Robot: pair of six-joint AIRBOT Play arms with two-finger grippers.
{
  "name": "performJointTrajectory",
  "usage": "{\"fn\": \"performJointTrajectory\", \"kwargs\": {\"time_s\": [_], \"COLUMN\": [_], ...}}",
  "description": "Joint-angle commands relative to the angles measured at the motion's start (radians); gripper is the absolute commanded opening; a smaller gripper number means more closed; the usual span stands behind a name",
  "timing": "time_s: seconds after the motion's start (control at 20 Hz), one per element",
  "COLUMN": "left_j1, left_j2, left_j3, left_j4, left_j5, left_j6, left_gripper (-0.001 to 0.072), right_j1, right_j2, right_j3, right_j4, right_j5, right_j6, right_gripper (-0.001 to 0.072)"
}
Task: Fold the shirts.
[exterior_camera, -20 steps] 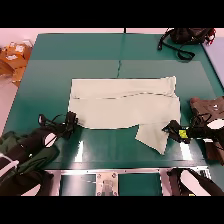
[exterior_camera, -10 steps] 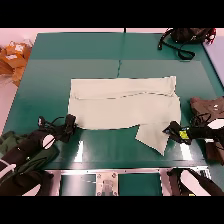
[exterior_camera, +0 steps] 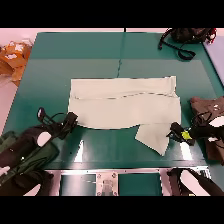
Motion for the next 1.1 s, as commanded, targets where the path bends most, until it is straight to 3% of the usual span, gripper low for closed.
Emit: {"fn": "performJointTrajectory", "kwargs": {"time_s": [0.0, 0.2, 0.4, 0.6, 1.05], "left_j1": [0.058, 0.201, 0.243, 0.243, 0.248], "left_j2": [0.027, 0.027, 0.000, -0.136, -0.587], "left_j3": [0.068, 0.130, 0.180, 0.293, 0.766], "left_j4": [0.002, -0.001, -0.042, -0.056, -0.054], "left_j5": [-0.209, -0.320, -0.254, -0.230, -0.218], "left_j6": [0.270, 0.464, 0.587, 0.640, 0.703], "left_gripper": [0.0023, 0.0024, 0.0023, 0.0023, 0.0023], "right_j1": [0.000, 0.000, 0.025, 0.119, 0.138], "right_j2": [0.049, 0.098, 0.094, 0.019, -0.428], "right_j3": [0.013, 0.034, 0.116, 0.272, 0.670], "right_j4": [-0.021, -0.072, 0.109, 0.135, 0.196], "right_j5": [0.040, 0.050, 0.005, -0.088, -0.163], "right_j6": [0.018, 0.043, 0.003, 0.030, 0.007], "right_gripper": [0.0017, 0.0017, 0.0017, 0.0017, 0.0017]}}
